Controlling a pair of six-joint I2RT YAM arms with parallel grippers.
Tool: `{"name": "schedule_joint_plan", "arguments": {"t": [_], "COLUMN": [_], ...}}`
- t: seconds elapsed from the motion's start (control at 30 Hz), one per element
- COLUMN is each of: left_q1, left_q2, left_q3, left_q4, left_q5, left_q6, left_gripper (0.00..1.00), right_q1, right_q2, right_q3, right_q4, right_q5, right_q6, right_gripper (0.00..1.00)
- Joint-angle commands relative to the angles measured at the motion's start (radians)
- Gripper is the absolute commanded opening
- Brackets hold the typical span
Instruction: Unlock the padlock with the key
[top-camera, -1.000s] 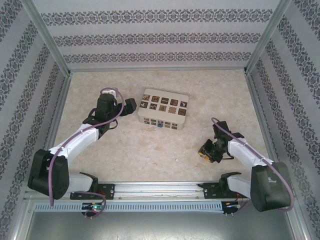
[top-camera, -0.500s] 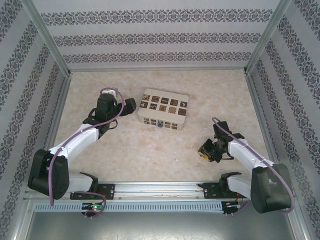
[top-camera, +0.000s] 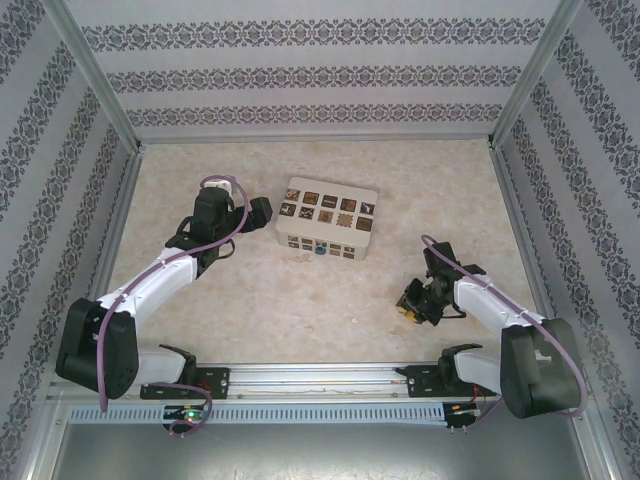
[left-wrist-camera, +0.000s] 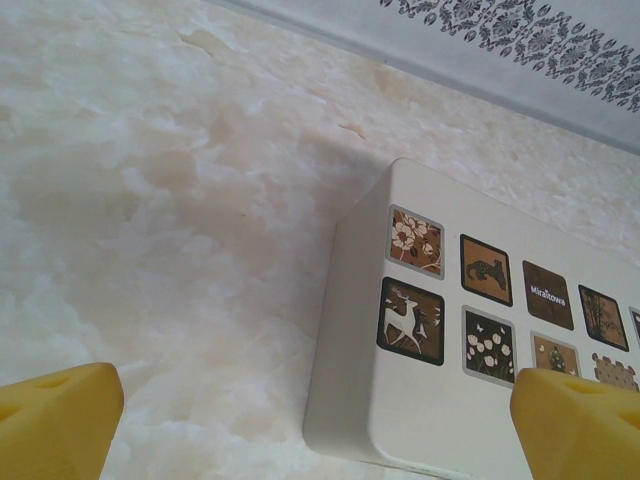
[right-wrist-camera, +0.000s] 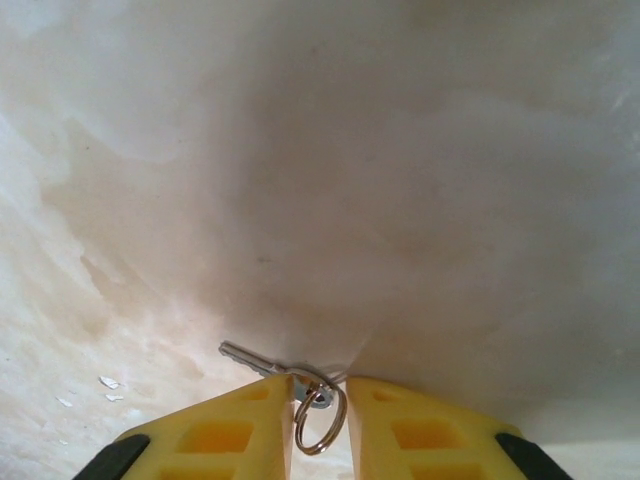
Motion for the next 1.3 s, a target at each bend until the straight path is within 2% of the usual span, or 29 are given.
{"name": "schedule_joint_plan", "arguments": {"t": [0.0,0.27,0.53,0.63,0.77,0.9,1.07,1.27], "left_q1": [0.009,0.013,0.016,0.015,0.007,-0.04,-0.109,-0.178], "left_q2": [-0.021,-0.044,-0.097,-0.109,-0.1,-0.069,-0.011,0.067], "left_q3": [0.033,0.046,0.098,0.13,0.169,0.2,0.237,0.304], "left_q4": [-0.028,-0.035,-0.087,-0.095,-0.053,0.014,0.075,0.057], "left_q5": [-0.019,-0.007,0.054,0.125,0.28,0.372,0.442,0.465], "left_q6": [0.029,0.026,-0.006,-0.023,-0.053,-0.06,-0.061,-0.062], "left_gripper": [0.99,0.99,0.99,0.99,1.0,0.99,0.92,0.79], "right_q1": [0.023,0.023,0.027,0.036,0.067,0.118,0.188,0.261], "right_q2": [0.033,-0.025,-0.101,-0.112,-0.092,-0.031,0.043,0.087], "right_q3": [-0.003,0.007,-0.022,-0.02,0.008,0.063,0.151,0.212], "right_q4": [0.038,0.108,0.469,0.614,0.799,0.981,1.092,1.111], "right_q5": [0.004,-0.029,-0.157,-0.175,-0.173,-0.161,-0.15,-0.108], "right_q6": [0.001,0.008,0.154,0.225,0.306,0.371,0.406,0.392], "right_gripper": [0.18,0.0,0.0,0.0,0.0,0.0,0.0,0.0]}}
